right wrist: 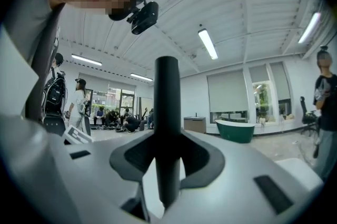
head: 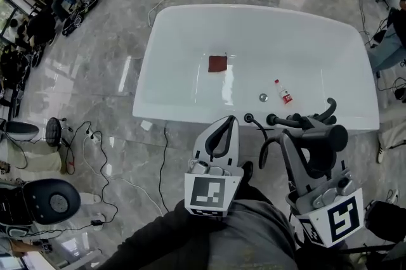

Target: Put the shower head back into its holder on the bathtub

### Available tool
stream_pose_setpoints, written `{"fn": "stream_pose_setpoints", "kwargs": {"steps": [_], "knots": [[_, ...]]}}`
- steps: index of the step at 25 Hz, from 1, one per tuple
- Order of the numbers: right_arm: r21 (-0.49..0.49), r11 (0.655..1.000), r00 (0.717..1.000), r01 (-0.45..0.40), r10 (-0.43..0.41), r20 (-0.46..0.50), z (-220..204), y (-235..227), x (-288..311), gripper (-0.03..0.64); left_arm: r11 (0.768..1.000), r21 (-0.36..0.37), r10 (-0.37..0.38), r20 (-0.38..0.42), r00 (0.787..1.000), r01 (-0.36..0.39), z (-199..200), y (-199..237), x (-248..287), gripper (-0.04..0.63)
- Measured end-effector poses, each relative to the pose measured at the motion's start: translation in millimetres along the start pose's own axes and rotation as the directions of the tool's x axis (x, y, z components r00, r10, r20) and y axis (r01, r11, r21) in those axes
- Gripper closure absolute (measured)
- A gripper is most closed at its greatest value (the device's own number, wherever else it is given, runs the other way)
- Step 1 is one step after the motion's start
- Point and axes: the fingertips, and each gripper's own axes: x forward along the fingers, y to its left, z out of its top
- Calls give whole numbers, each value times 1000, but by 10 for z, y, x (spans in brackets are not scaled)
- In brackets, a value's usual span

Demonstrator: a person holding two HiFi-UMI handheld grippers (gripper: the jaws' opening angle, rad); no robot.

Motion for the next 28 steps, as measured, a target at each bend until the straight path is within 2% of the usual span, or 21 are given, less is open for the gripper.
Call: {"fn": "stream_pose_setpoints", "kwargs": {"steps": [5, 9, 13, 17, 23, 28], "knots": [[16, 999, 993, -46, 44, 113, 688, -42, 294, 483, 999, 12, -34, 58, 998, 34, 261, 150, 128, 591], [-39, 997, 979, -63, 70, 191, 1214, 33, 420, 483, 999, 14, -52, 113, 992, 51, 498, 262, 175, 592], [-110, 993, 973, -41, 64, 221, 1484, 115, 461, 483, 998, -1, -62, 153, 986, 62, 630, 375, 162, 591], [-142, 990, 981, 11, 16, 194, 1336, 88, 492, 483, 997, -10, -80, 154, 985, 82, 624, 400, 171, 591], [-76, 995, 991, 68, -59, 117, 769, 40, 475, 483, 992, -14, -126, 94, 988, 128, 421, 362, 199, 591], [-53, 992, 991, 118, -114, 62, 492, -83, 457, 483, 989, -11, -149, 60, 987, 150, 354, 315, 208, 592]]}}
